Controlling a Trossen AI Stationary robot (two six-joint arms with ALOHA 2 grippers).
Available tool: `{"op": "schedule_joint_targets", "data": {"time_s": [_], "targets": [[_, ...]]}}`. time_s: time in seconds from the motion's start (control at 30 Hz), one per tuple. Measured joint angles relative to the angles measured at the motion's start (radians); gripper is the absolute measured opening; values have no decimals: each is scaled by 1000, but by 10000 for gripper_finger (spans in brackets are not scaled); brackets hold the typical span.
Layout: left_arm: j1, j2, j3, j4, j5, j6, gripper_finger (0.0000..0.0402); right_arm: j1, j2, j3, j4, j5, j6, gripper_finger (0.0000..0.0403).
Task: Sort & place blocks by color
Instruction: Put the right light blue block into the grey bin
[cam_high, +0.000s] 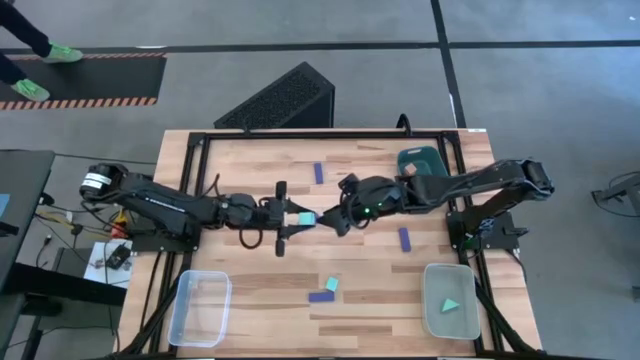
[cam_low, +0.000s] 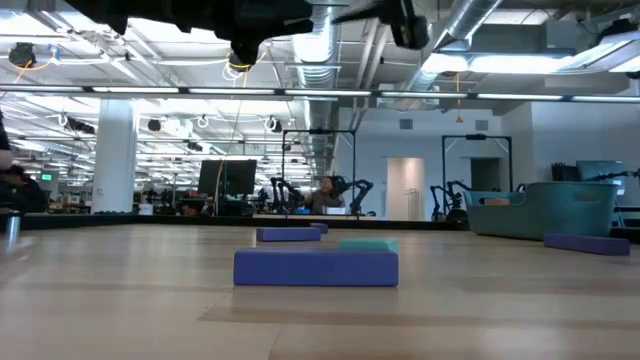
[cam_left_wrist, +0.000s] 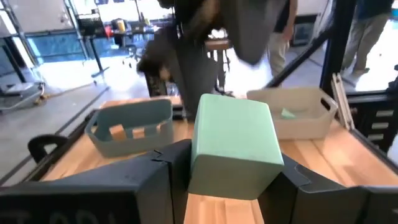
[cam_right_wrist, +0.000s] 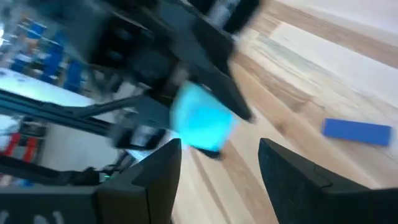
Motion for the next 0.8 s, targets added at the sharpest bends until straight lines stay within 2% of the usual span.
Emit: {"op": "schedule_joint_targets", "data": {"time_s": [0.17,0.3,0.53,0.63,0.8], "targets": [[-4,22,7,-5,-36,-14,113,-12,12,0,11,-35,9,236],[-4,30,34,1,-44,27,122,-12,34,-1,41,-44,50,237],[-4,41,65,-12,-19,91,125,-11,90,4,166,-49,84,237],[-4,44,65,-22,11,96,121,-11,98,-1,166,-45,88,235],[-4,43,64,-38,29,103,127,0,103,-1,156,-25,109,208]]}}
